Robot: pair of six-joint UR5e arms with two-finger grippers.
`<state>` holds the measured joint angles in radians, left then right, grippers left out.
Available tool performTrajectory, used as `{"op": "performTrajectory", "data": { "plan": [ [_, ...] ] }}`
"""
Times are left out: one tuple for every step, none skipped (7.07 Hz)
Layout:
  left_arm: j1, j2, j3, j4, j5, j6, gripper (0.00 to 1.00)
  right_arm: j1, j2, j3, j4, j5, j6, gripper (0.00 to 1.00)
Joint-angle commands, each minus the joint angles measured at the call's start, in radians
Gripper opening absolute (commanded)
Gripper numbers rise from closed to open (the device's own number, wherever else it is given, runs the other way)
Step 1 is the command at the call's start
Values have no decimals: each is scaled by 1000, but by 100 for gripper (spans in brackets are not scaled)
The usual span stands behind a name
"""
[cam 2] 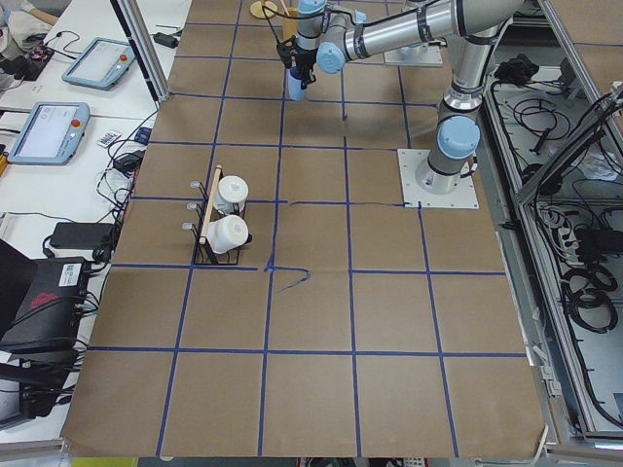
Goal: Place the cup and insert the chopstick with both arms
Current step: 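Carry the light blue cup with the left gripper toward the table center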
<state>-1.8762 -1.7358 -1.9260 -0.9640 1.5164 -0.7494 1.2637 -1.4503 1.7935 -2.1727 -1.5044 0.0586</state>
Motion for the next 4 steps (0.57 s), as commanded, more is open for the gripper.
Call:
{"op": "performTrajectory", "data": {
  "plan": [
    [-43,-53,-2,16,1,-41,3,0,-56,0,34,13,1,0],
    [-63,-59,-2,14,-5,-42,3,0,-99,-2,65,7,1,0],
    [-96,-65,-4,13,2,-65,4,0,-126,-11,94,13,1,0],
    [-101,-73,-4,16,2,-64,7,5,-131,-63,134,12,1,0]
  ]
}}
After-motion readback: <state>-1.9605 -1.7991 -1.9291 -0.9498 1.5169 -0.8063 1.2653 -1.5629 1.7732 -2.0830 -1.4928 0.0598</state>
